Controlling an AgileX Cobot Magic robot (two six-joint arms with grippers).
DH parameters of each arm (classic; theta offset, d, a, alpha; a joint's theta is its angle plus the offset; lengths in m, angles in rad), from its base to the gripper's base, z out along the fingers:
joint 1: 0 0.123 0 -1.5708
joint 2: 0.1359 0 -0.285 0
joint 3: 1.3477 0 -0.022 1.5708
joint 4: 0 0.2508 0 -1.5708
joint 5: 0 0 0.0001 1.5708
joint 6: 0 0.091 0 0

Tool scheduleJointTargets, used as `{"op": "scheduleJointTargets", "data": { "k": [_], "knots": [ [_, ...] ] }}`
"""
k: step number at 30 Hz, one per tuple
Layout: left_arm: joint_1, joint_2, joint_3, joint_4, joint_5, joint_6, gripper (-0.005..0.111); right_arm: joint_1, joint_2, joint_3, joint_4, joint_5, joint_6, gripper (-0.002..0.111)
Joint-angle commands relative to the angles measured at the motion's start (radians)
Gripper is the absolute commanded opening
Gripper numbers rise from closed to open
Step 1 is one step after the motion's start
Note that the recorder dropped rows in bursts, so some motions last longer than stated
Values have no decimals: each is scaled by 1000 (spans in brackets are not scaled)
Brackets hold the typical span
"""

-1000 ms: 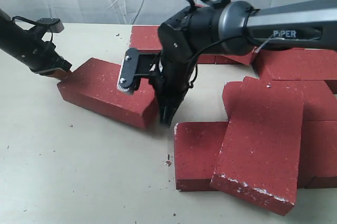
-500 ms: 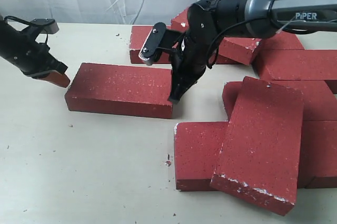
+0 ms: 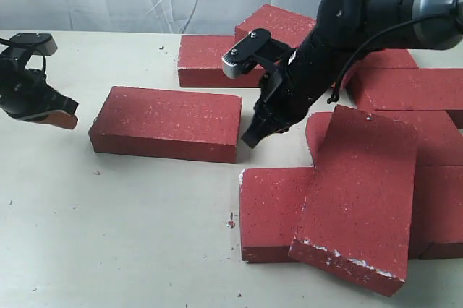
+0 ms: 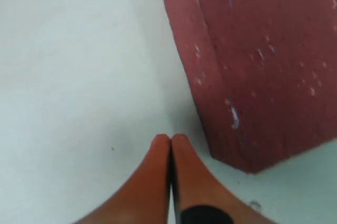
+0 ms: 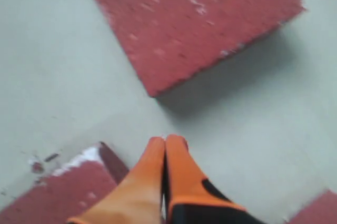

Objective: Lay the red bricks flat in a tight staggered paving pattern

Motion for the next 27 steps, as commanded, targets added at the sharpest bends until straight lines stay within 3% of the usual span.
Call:
{"op": "scheduleJointTargets", "data": {
  "k": [1, 5, 9, 14, 27],
  "knots": [
    [2, -12, 4, -89, -138, 10, 0, -2, -5, 15, 346, 37, -301, -1],
    [2, -7, 4, -117, -153, 10, 0, 17, 35, 13, 427, 139, -440, -1],
    [-2, 7, 4, -141, -153, 10, 0, 79, 79, 7, 377, 44, -442, -1],
    [-2, 30, 4, -151, -132, 10, 0, 127, 120, -49, 252, 41, -296, -1],
    [-33, 93, -24, -198, -85, 68, 0, 136, 170, -56, 156, -127, -220, -1]
  ]
}}
